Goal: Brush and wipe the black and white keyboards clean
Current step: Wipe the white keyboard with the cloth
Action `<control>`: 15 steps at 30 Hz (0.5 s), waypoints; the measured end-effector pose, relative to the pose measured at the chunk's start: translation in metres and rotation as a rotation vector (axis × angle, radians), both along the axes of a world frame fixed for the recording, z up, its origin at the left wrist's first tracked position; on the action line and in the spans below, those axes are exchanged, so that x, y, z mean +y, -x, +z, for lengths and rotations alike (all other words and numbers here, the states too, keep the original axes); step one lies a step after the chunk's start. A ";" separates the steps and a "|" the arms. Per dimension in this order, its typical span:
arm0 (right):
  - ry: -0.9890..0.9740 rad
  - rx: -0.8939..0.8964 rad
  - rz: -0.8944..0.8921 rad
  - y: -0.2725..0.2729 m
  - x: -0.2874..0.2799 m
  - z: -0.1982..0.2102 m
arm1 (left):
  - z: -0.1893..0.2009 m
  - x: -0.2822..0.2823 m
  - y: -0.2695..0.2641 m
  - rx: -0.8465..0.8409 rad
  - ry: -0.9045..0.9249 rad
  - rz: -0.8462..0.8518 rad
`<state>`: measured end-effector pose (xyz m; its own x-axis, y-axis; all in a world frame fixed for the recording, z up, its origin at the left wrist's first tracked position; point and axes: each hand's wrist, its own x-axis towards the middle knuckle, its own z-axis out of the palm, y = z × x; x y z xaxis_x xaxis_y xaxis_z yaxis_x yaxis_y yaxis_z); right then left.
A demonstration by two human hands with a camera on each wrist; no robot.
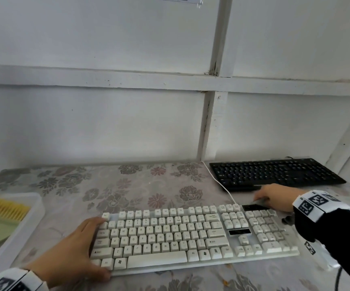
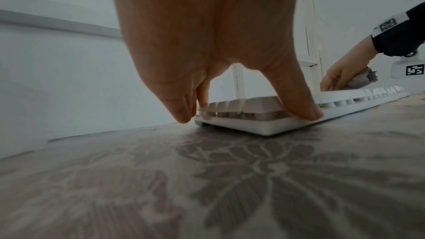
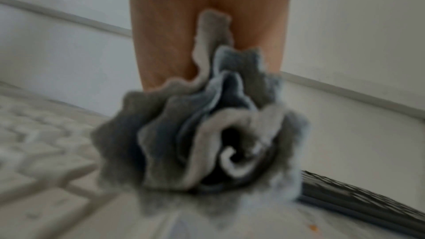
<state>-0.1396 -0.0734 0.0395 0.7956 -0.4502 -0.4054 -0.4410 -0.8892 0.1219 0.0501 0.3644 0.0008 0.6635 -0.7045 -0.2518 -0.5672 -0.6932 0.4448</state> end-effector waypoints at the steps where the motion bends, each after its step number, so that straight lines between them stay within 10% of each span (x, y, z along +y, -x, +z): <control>1: 0.017 0.011 -0.008 0.003 -0.005 0.000 | 0.000 0.000 0.001 -0.001 0.002 0.000; 7: -0.036 -0.168 -0.019 -0.007 0.008 0.015 | 0.001 0.000 0.003 0.018 -0.011 0.005; 15: -0.360 -0.340 0.347 -0.103 0.192 0.021 | 0.010 0.003 0.004 0.123 0.033 0.003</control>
<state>-0.0363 0.1182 0.0605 0.9832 -0.0227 -0.1810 -0.0791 -0.9472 -0.3107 0.0460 0.3676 0.0107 0.6312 -0.7118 -0.3081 -0.5045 -0.6785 0.5340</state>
